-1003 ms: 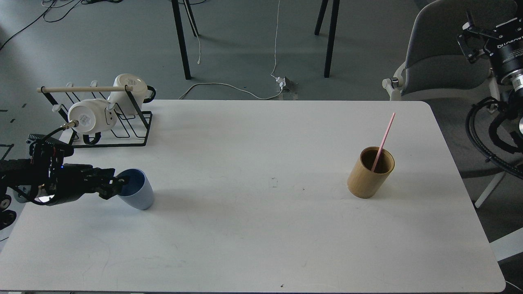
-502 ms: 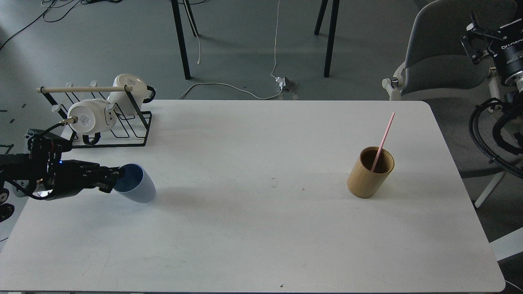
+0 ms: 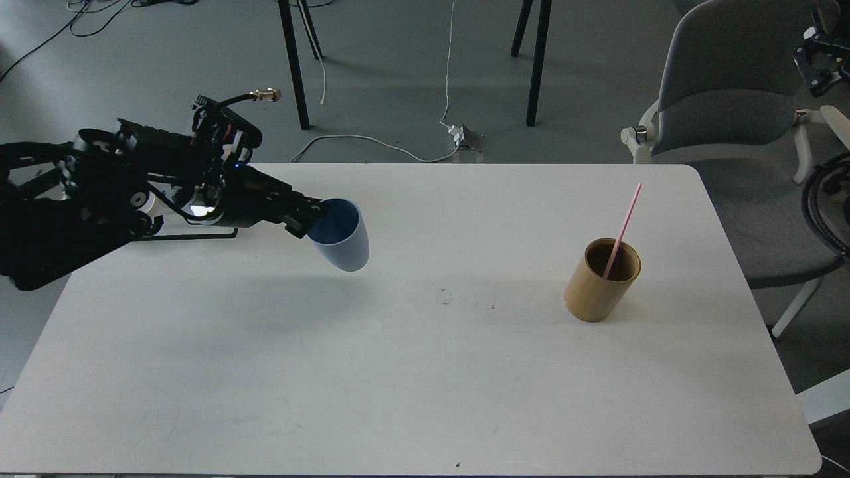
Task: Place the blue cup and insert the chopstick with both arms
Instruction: 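Carry the blue cup toward the tan cup and set it down, then release the blue cup and raise the left arm away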
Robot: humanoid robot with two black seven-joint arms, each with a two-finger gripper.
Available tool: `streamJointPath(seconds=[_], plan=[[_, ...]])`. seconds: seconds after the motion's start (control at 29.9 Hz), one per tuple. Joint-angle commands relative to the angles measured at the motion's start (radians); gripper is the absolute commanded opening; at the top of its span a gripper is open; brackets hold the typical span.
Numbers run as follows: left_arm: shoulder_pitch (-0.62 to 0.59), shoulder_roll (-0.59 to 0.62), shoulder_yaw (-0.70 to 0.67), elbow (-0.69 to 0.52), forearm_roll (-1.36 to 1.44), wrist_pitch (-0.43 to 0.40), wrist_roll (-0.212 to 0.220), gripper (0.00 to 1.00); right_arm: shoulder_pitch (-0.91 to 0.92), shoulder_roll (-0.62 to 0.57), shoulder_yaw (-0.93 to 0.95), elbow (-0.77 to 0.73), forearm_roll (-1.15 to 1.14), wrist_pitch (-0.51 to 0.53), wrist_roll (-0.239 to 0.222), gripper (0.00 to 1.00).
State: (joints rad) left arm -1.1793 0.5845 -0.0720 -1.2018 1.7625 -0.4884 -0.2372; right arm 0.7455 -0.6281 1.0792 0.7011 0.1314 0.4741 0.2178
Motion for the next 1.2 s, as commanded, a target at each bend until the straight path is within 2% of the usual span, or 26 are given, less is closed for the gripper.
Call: streamJointPath(seconds=[0.0, 0.2, 0.37, 0.7, 0.87, 0.9, 1.04, 1.17], plan=[[-0.010, -0.175, 0.003, 0.092, 0.003, 0.000, 0.018, 0.01, -0.002, -0.021, -0.002, 0.000, -0.001, 0.005, 0.000, 1.00], [0.006, -0.379, 0.038, 0.280, 0.026, 0.000, 0.018, 0.01, -0.002, -0.054, -0.001, 0.000, -0.001, 0.006, 0.000, 1.00], [0.006, -0.410, 0.098, 0.326, 0.031, 0.000, 0.012, 0.02, -0.005, -0.058, -0.004, -0.002, -0.001, 0.006, 0.000, 1.00], [0.069, -0.427, 0.098, 0.358, 0.032, 0.000, 0.018, 0.03, -0.009, -0.045, -0.004, -0.002, -0.001, 0.006, 0.000, 1.00], [0.072, -0.437, 0.098, 0.358, 0.029, 0.000, 0.015, 0.08, -0.011, -0.044, -0.008, -0.002, -0.001, 0.006, 0.002, 1.00], [0.072, -0.437, 0.097, 0.360, 0.028, 0.000, 0.016, 0.11, -0.012, -0.044, -0.008, -0.002, -0.001, 0.006, 0.000, 1.00], [0.060, -0.436, 0.086, 0.358, 0.019, 0.000, 0.015, 0.39, -0.012, -0.044, -0.010, -0.002, -0.001, 0.008, 0.000, 1.00], [0.043, -0.419, 0.063, 0.355, 0.000, 0.000, 0.007, 0.56, -0.011, -0.047, -0.008, 0.006, -0.001, 0.009, 0.000, 1.00]])
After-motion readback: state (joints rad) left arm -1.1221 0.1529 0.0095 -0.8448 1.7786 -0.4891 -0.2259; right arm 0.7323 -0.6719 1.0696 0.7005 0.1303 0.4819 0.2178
